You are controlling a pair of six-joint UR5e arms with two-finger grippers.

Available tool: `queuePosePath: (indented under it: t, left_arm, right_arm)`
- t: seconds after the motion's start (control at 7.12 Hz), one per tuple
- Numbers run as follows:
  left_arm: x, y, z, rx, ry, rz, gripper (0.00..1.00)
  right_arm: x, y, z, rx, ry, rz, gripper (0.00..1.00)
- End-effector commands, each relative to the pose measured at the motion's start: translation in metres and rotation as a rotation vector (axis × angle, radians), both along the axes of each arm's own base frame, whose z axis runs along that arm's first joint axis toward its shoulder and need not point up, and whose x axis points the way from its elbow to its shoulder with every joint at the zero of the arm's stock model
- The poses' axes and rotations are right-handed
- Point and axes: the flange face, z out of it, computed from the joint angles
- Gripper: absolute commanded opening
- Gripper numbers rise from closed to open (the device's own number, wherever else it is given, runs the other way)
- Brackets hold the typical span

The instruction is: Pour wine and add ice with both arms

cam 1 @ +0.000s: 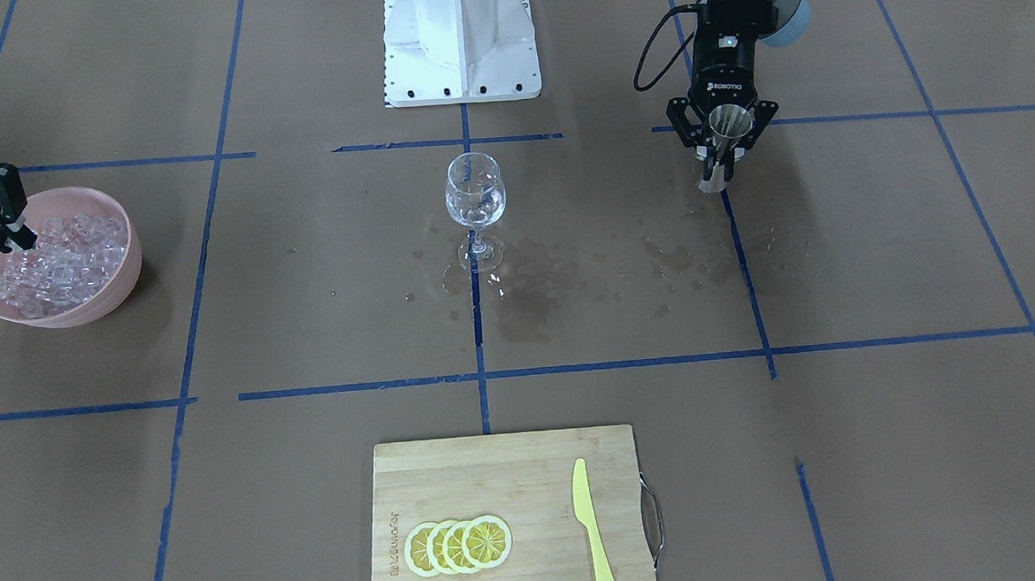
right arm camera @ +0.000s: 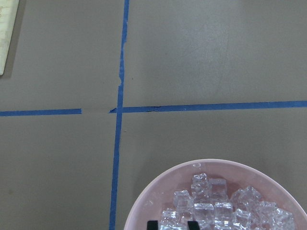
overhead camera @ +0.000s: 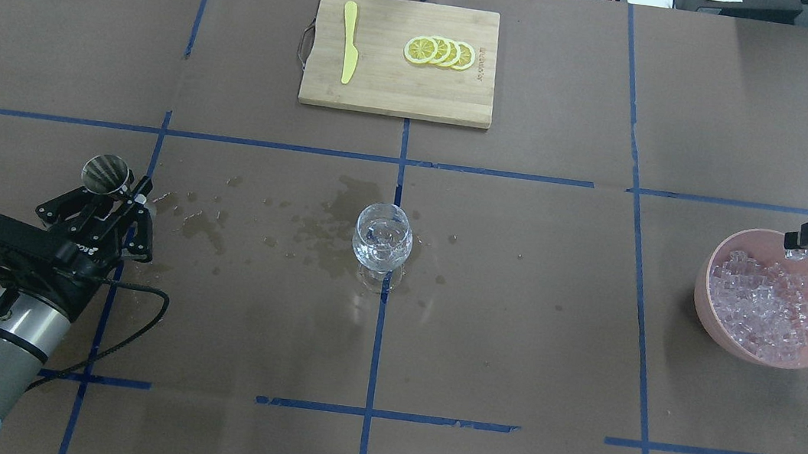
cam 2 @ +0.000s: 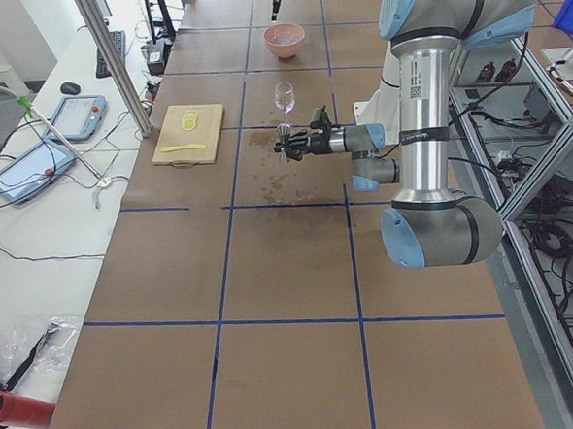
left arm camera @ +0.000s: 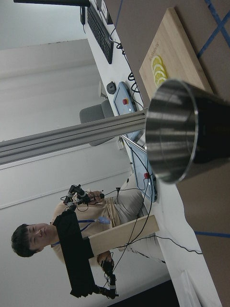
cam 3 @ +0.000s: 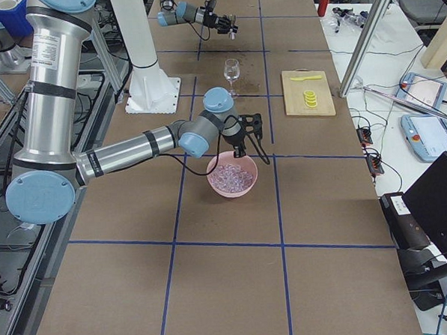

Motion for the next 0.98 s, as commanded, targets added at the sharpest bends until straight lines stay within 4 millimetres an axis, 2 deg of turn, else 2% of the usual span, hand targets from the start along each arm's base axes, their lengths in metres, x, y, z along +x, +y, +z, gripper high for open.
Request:
queuePosePath:
  t: [0.0, 0.28, 0.7, 0.84]
  left_arm:
    - [0.0, 0.0, 0.038, -0.05, 0.055, -0.02, 0.0]
    - [0.002, -0.002, 0.076, -0.068, 0.048, -0.077, 0.0]
    - [0.012, 0.0, 0.105, -0.091, 0.064, -0.092, 0.0]
    - [0.014, 0.0, 0.109, -0.094, 0.063, -0.093, 0.0]
  right_arm:
    - [0.005, 0.002, -0.019, 0.029, -0.02, 0.007, 0.0]
    - [0.001, -0.005, -0.039, 0.064, -0.045, 0.01, 0.0]
    - [-0.007, -0.008, -0.063, 0.076, -0.111, -0.033, 0.0]
    - [-0.007, -0.008, -0.068, 0.081, -0.119, -0.032, 0.0]
